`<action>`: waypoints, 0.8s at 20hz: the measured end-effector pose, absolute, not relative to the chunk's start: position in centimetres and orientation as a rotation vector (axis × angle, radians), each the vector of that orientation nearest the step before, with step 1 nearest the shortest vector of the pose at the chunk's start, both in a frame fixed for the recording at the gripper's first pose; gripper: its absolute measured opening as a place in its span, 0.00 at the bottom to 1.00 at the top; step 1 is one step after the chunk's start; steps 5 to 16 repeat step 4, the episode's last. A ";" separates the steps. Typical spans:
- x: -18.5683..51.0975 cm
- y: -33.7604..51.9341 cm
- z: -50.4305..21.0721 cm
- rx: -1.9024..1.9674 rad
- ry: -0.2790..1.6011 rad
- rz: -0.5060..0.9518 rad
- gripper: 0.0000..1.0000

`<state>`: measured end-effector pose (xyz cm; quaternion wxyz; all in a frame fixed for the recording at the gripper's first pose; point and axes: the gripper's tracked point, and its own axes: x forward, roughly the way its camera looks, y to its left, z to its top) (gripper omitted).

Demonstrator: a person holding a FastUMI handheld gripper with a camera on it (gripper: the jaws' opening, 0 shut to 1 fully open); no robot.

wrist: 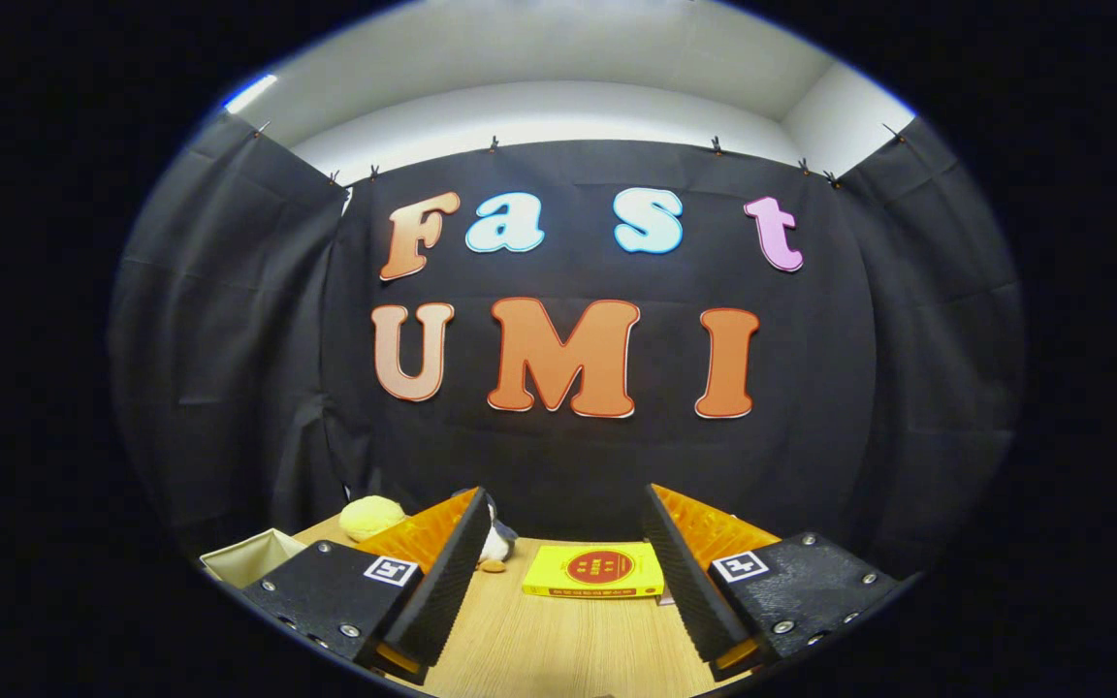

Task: Open the storage box then place both shoes into the box .Put the left shoe in first, then the right shoe, with the right side of both shoes facing outward in a uniform manner.

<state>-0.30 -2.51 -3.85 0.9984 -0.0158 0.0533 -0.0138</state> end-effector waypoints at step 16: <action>-0.4 -3.0 -3.1 -0.048 0.082 -0.033 0.95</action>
